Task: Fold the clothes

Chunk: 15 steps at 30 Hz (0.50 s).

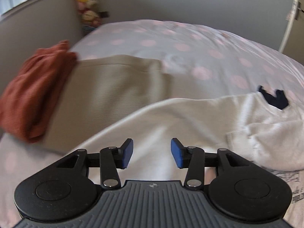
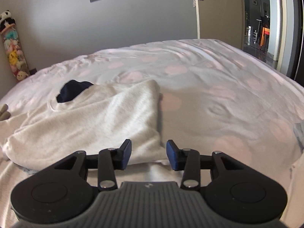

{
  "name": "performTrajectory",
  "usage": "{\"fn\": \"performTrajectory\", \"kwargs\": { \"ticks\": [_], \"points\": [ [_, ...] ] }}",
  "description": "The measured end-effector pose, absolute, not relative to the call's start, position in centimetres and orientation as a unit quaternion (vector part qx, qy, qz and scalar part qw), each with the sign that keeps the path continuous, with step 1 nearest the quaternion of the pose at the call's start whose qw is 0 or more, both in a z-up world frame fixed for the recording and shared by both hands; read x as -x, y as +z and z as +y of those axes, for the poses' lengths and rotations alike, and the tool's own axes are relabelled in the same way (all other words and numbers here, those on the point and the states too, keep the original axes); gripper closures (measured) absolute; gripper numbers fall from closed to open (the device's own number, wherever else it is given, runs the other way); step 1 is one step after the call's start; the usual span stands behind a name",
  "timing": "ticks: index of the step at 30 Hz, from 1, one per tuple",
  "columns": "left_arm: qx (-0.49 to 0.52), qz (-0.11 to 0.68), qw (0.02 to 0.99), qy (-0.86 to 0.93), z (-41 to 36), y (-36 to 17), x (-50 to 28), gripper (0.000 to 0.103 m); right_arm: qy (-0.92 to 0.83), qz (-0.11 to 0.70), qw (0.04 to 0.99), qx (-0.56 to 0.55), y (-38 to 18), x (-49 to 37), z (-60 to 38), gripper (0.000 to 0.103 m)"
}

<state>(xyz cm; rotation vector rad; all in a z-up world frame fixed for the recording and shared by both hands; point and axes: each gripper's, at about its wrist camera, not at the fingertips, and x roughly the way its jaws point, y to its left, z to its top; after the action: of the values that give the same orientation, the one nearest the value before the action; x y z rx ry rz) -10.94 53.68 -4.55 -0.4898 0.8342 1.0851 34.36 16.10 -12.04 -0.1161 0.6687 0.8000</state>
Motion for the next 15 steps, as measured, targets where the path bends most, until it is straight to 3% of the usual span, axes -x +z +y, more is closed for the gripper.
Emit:
{"fn": "performTrajectory", "kwargs": {
  "ticks": [7, 15],
  "points": [
    [0.255, 0.384, 0.69, 0.559, 54.9, -4.7, 20.8, 0.061, 0.425, 0.327, 0.843, 0.034, -12.9, -32.2, 17.7, 0.055],
    [0.348, 0.367, 0.634, 0.585, 57.0, -11.3, 28.9, 0.054, 0.43, 0.297, 0.852, 0.042, -13.3, -30.0, 18.2, 0.049]
  ]
}}
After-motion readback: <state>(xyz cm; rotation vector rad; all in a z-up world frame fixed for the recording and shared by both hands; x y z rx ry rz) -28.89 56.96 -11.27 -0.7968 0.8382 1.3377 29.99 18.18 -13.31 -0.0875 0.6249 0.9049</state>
